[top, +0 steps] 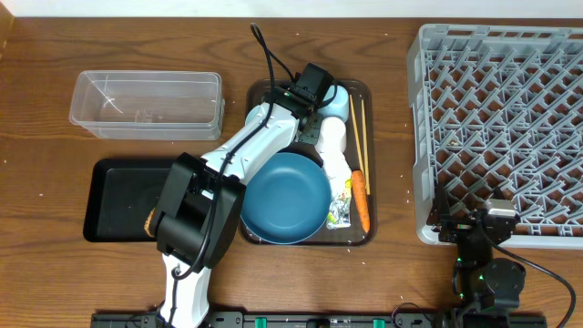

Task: Sort waste into correct bins and load items into the dishwasher rack
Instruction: 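Lower the left gripper and grip the rice bowl's rim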

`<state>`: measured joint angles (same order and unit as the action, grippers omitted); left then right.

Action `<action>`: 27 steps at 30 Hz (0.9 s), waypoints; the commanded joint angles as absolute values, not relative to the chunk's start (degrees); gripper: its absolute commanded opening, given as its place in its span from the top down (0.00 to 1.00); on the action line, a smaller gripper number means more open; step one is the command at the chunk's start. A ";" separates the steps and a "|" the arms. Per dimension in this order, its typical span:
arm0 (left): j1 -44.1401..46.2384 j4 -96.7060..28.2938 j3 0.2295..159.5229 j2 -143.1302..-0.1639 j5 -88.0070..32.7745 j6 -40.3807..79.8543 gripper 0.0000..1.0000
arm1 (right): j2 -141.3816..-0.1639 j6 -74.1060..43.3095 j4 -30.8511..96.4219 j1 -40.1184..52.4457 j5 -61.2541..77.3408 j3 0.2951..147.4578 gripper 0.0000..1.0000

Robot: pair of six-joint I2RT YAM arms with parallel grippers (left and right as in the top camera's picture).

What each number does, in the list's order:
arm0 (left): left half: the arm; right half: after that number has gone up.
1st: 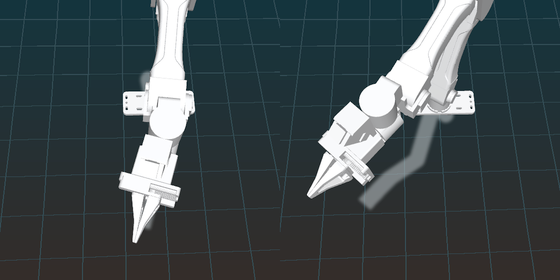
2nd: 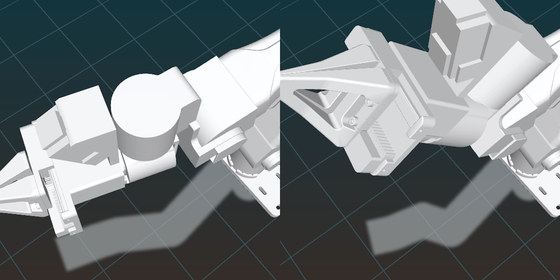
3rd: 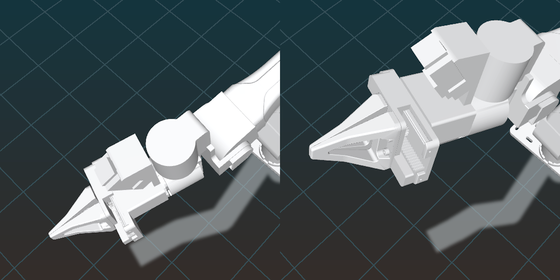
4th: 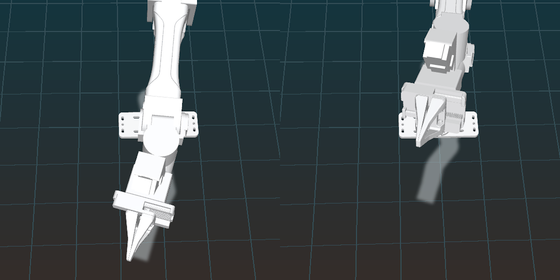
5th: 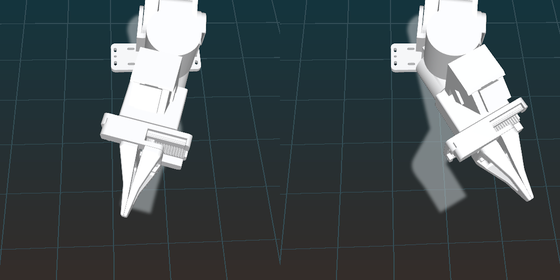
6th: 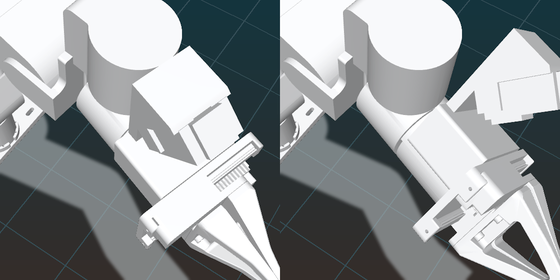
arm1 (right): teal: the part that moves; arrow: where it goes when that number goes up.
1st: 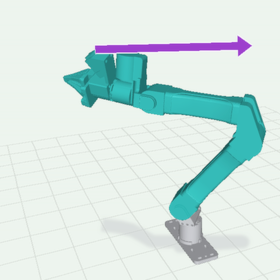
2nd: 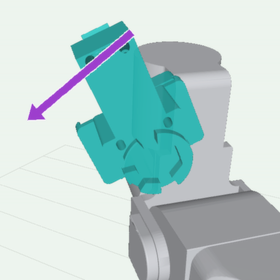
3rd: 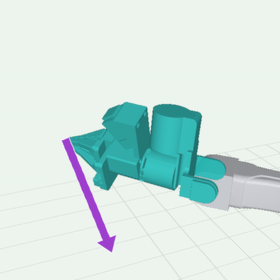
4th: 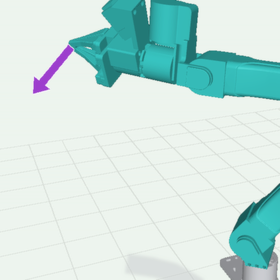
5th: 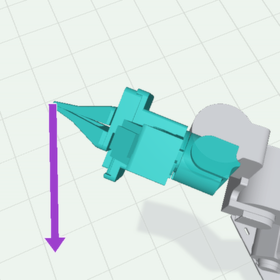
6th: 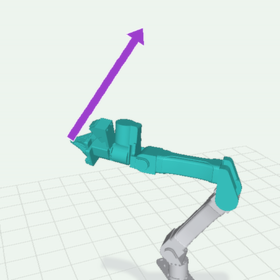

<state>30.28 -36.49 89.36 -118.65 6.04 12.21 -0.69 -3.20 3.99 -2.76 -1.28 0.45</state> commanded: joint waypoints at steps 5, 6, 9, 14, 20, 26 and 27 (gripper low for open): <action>30.20 -37.23 89.14 -117.75 6.63 12.80 0.83 | -0.38 -3.09 4.10 -3.36 -1.48 0.32 0.01; 30.20 -37.43 89.14 -118.04 6.66 12.78 0.78 | -0.38 -3.09 4.10 -3.36 -1.48 0.32 0.01; 30.20 -37.87 89.14 -118.89 6.44 12.86 0.75 | -0.38 -3.09 4.10 -3.36 -1.48 0.32 0.01; 30.20 -37.91 89.14 -119.42 6.46 12.99 0.75 | -0.38 -3.09 4.10 -3.36 -1.48 0.32 0.01; 30.22 -38.79 88.86 -120.07 6.44 12.99 0.75 | -0.38 -3.09 4.10 -3.36 -1.48 0.32 0.01; 30.24 -38.61 88.23 -120.14 6.46 13.65 0.75 | -0.38 -3.09 4.10 -3.36 -1.48 0.32 0.01; 30.24 -38.52 88.23 -120.14 6.44 13.65 0.75 | -0.38 -3.09 4.10 -3.36 -1.48 0.32 0.01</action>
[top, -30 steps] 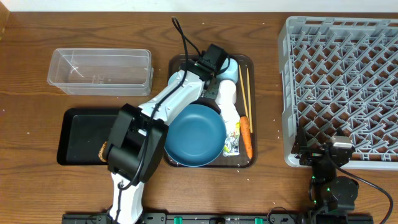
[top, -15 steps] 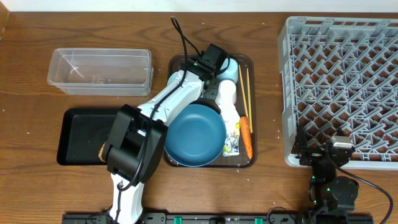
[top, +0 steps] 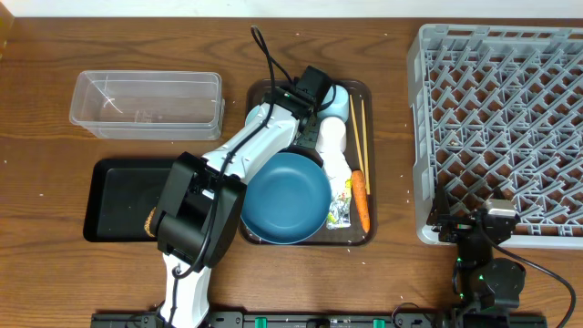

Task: Sort waste into correct bins and load items into the dishwasher rack
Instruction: 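Lower the left gripper and grip the rice bowl's rim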

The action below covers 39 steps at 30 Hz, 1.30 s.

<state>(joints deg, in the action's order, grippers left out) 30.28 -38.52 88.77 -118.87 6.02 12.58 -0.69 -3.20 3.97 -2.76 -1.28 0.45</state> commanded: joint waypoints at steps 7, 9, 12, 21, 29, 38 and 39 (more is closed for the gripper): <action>30.24 -38.00 88.16 -121.10 6.46 13.65 0.75 | -0.38 -3.09 4.10 -3.36 -1.48 0.32 0.01; 30.24 -37.28 88.16 -121.19 6.44 13.65 0.75 | -0.38 -3.09 4.10 -3.36 -1.48 0.32 0.01; 30.24 -36.88 88.16 -121.21 6.46 13.67 0.75 | -0.38 -3.09 4.10 -3.36 -1.48 0.32 0.01; 30.26 -37.32 88.14 -121.47 6.44 13.69 0.75 | -0.38 -3.09 4.10 -3.36 -1.48 0.32 0.01; 30.24 -36.93 86.50 -121.54 6.07 14.28 0.75 | -0.38 -3.09 4.10 -3.36 -1.48 0.32 0.01; 30.24 -35.46 86.50 -121.54 6.07 14.26 0.76 | -0.38 -3.09 4.10 -3.36 -1.48 0.32 0.01; 30.24 -35.48 86.50 -121.54 6.07 14.26 0.78 | -0.38 -3.09 4.10 -3.36 -1.48 0.32 0.01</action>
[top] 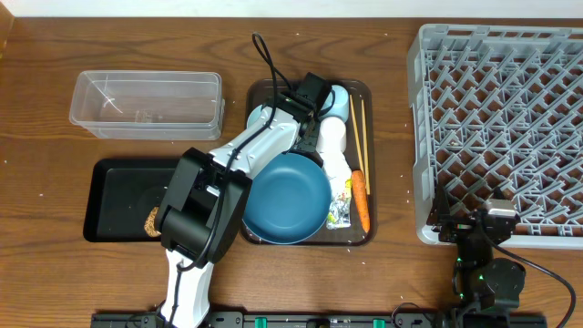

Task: Sort waste into correct bins and load items into the dishwasher rack
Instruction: 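Lower the left gripper and grip the rice bowl's rim, then lift the rice bowl and carry it left over the black tray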

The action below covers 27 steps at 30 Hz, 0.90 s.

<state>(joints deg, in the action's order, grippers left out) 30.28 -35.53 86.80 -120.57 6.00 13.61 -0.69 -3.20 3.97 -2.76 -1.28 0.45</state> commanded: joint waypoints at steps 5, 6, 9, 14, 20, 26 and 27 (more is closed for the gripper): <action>30.24 -35.48 86.52 -121.51 6.07 14.26 0.92 | -0.38 -3.09 4.10 -3.36 -1.48 0.32 0.01; 30.24 -35.51 86.52 -121.51 6.07 14.26 0.94 | -0.38 -3.09 4.10 -3.36 -1.48 0.32 0.01; 30.24 -35.51 86.59 -121.49 6.07 14.26 0.94 | -0.38 -3.09 4.10 -3.36 -1.48 0.32 0.01; 30.24 -35.77 87.42 -120.73 6.09 14.22 0.94 | -0.38 -3.09 4.10 -3.36 -1.48 0.32 0.01; 30.24 -35.66 88.09 -116.95 6.07 14.26 0.94 | -0.38 -3.09 4.10 -3.36 -1.48 0.32 0.01; 30.26 -36.18 88.09 -110.59 6.04 14.31 0.94 | -0.38 -3.09 4.10 -3.36 -1.48 0.32 0.01; 30.24 -36.18 88.09 -109.19 6.04 14.31 0.94 | -0.38 -3.09 4.10 -3.36 -1.48 0.32 0.01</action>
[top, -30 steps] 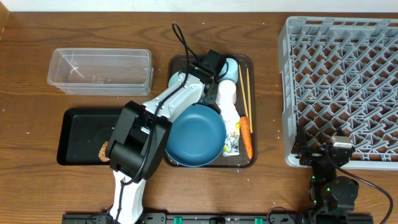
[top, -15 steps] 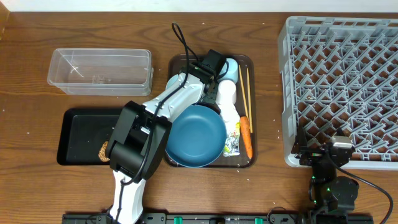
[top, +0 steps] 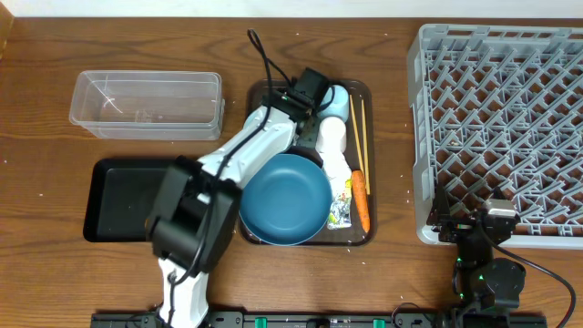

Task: Sort waste into correct bins and load items into the dishwasher rack
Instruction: 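Lift the rice bowl and carry it left over the black tray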

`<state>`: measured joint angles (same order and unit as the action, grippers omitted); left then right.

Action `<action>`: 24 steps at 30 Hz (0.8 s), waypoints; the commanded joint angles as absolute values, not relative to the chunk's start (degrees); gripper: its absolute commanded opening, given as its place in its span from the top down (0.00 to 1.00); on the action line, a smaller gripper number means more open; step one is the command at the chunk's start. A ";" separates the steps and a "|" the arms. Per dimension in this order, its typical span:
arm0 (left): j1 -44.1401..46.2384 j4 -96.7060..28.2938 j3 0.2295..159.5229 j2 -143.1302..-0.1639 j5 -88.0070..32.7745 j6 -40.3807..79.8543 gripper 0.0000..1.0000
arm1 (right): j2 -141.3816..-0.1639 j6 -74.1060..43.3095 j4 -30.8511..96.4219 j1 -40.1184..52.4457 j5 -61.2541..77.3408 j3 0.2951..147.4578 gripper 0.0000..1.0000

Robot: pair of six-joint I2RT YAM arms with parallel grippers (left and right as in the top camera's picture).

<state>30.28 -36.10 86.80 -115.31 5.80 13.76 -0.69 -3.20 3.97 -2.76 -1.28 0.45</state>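
Note:
A brown tray [top: 258,91] in the middle of the table holds a blue bowl [top: 285,197], a white bottle [top: 333,146] lying lengthwise, a light blue cup [top: 338,98], a pair of chopsticks [top: 357,123], a carrot [top: 362,199] and a crumpled wrapper [top: 340,214]. My left gripper [top: 319,107] is low over the tray's far end, between the cup and the bottle's top; its fingers are hidden under the wrist. The grey dishwasher rack [top: 501,128] stands at the right. My right gripper [top: 448,224] rests folded by the rack's near-left corner.
A clear plastic bin [top: 146,105] stands at the back left. In front of it lies a black bin [top: 118,196], partly covered by my left arm. The left arm stretches from the table's front edge across the tray's left side.
My left arm's elbow and wrist have shifted slightly, and the arm now hides the brown scrap in the black bin. The gripper stays at the tray's far end. The right arm is still.
At every earlier moment my left gripper stood over the tray's far end beside the light blue cup and the bottle, shifting only a little. Nothing on the tray has changed place, and the right arm has stayed parked by the rack.

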 commanded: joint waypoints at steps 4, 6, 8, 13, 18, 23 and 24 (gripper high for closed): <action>30.24 -36.27 88.09 -104.20 6.04 14.28 0.94 | -0.38 -3.09 4.10 -3.36 -1.48 0.32 0.01; 30.17 -36.73 88.09 -102.04 6.07 14.31 0.95 | -0.38 -3.09 4.10 -3.36 -1.48 0.32 0.01; 29.95 -37.89 88.09 -100.22 6.07 14.37 0.94 | -0.38 -3.09 4.10 -3.36 -1.48 0.32 0.01; 27.40 -43.53 88.09 -96.44 6.02 20.69 0.94 | -0.38 -3.09 4.10 -3.36 -1.48 0.32 0.01; 22.31 -48.66 88.09 -92.77 3.79 22.00 0.94 | -0.38 -3.09 4.10 -3.36 -1.48 0.32 0.01; 14.50 -53.84 87.92 -88.55 -4.78 21.98 0.94 | -0.38 -3.09 4.10 -3.36 -1.48 0.32 0.01; 12.67 -54.50 87.59 -87.68 -7.14 21.93 0.94 | -0.38 -3.09 4.10 -3.36 -1.48 0.32 0.01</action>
<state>16.40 -53.49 86.98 -91.07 -0.60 21.21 -0.69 -3.20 3.97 -2.76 -1.28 0.45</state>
